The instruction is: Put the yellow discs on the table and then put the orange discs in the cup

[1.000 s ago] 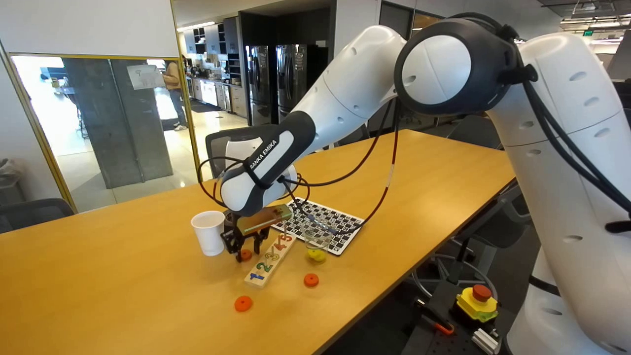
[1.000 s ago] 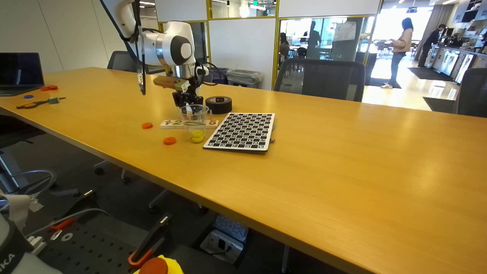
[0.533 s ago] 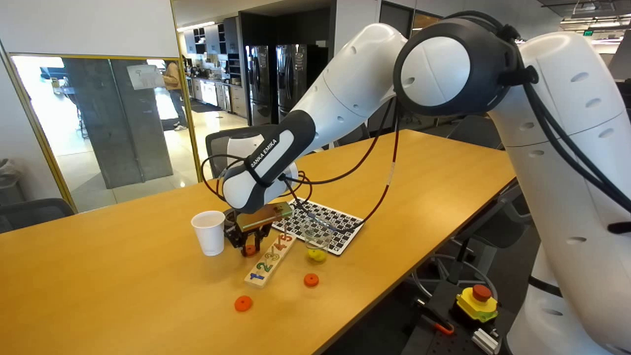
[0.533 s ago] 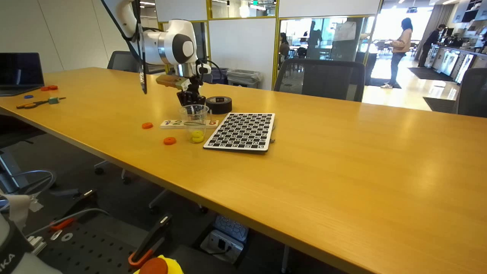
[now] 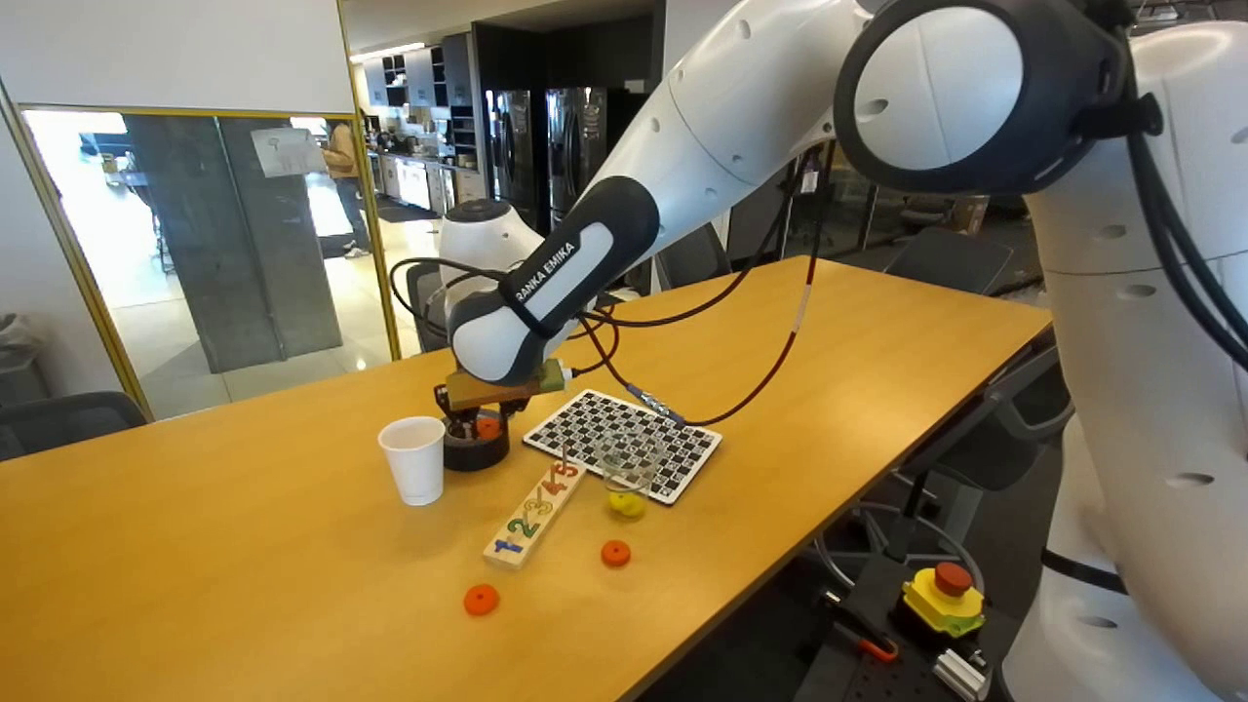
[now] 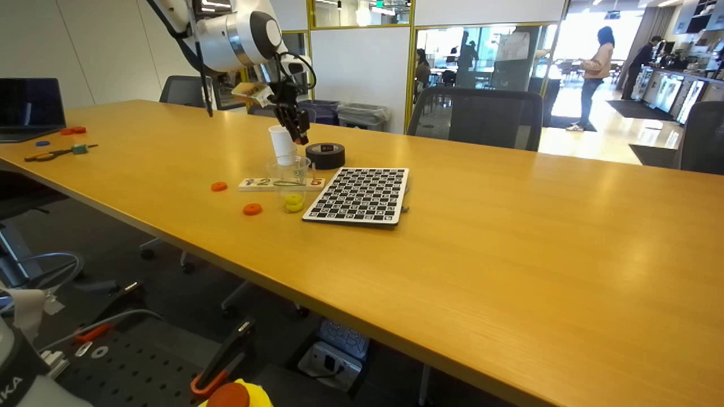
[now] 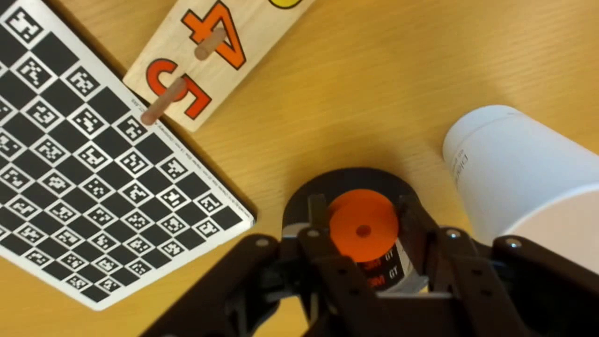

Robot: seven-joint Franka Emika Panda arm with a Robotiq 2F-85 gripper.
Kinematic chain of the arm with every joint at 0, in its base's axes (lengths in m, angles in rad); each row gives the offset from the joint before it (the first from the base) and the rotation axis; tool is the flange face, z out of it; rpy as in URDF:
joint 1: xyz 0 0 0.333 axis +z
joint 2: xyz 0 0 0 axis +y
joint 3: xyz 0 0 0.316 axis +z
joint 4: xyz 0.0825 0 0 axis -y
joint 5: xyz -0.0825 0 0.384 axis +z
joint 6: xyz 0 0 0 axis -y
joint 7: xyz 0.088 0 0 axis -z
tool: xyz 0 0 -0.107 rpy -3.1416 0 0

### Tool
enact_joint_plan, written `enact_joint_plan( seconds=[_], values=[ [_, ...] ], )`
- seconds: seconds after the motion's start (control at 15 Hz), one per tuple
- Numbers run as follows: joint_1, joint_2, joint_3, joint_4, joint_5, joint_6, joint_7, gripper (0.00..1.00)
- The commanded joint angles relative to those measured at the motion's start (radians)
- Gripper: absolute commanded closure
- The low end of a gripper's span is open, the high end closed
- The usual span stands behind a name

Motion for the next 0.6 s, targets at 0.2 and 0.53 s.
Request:
enact_joint_plan(
  seconds=[0.2, 0.53],
  values=[
    [-0.014, -0.025, 0.031, 0.0, -0.048, 0.083, 0.026, 0.79],
    [-0.035, -0.005, 0.073, 0.03, -0.014, 0.129, -0.032, 0.79]
  ],
)
